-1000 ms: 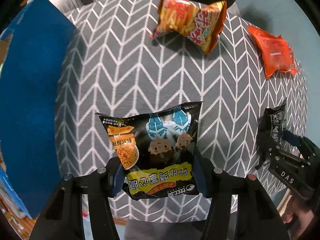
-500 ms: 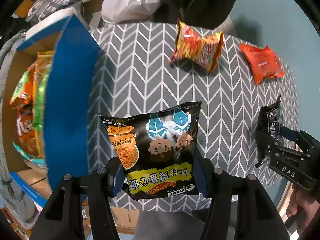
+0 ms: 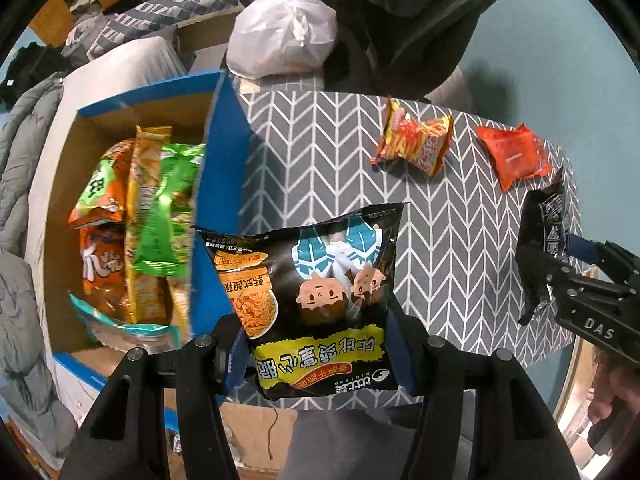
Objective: Organize snacks
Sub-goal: 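Lift and carry both black packets over the box with both grippers, then open both grippers to drop the black packets into the box, then move both grippers back toward the remaining snacks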
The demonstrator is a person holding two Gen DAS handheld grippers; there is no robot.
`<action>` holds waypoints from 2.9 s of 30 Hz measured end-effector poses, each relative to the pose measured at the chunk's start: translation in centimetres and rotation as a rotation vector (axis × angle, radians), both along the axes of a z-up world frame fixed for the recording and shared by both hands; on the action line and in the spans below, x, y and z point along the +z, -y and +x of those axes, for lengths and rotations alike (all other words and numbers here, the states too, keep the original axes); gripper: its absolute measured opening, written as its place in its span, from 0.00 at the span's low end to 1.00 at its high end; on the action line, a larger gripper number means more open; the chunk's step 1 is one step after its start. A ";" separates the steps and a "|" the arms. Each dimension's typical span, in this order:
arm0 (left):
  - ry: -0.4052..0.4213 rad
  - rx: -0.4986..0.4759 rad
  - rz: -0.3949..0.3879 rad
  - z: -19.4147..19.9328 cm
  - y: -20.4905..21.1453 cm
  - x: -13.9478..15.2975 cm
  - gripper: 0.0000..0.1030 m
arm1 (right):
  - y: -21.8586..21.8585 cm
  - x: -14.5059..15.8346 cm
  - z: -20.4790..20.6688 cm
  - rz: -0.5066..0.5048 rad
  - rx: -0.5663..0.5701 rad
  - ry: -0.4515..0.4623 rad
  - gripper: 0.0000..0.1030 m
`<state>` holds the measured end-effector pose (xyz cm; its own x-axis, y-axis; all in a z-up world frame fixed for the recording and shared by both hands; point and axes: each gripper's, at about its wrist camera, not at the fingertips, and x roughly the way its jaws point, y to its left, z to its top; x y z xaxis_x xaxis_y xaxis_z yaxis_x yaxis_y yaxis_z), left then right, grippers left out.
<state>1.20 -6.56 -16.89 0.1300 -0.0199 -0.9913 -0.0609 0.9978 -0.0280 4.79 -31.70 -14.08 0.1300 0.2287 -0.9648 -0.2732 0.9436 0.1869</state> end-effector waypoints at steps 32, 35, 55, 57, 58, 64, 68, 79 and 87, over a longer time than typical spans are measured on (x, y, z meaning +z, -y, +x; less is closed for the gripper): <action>0.089 0.260 0.042 -3.2 -16.2 4.1 0.58 | -20.8 6.8 1.1 0.140 0.352 0.127 0.66; 0.084 0.294 0.049 -3.7 -17.9 3.6 0.58 | -23.1 6.5 1.4 0.155 0.382 0.115 0.66; 0.011 0.395 0.022 -3.2 -23.7 -0.6 0.58 | -32.2 2.9 2.5 0.159 0.478 0.001 0.67; 0.001 0.407 0.015 -3.1 -23.8 -0.9 0.59 | -32.6 2.7 2.6 0.152 0.482 -0.008 0.67; -0.003 0.412 0.010 -3.1 -23.9 -0.9 0.59 | -32.7 2.7 2.6 0.145 0.485 -0.011 0.70; 0.001 0.406 0.031 -3.3 -23.7 -0.6 0.63 | -32.8 3.4 2.5 0.135 0.489 0.013 0.74; 0.017 0.411 0.038 -3.3 -23.3 0.2 0.72 | -32.3 3.7 2.7 0.137 0.480 0.018 0.74; 0.052 0.406 0.008 -2.2 -21.5 2.6 0.73 | -28.7 5.0 4.3 0.146 0.423 0.054 0.74; 0.051 0.329 -0.008 -0.1 -17.6 3.0 0.73 | -24.2 4.7 6.5 0.121 0.347 0.062 0.74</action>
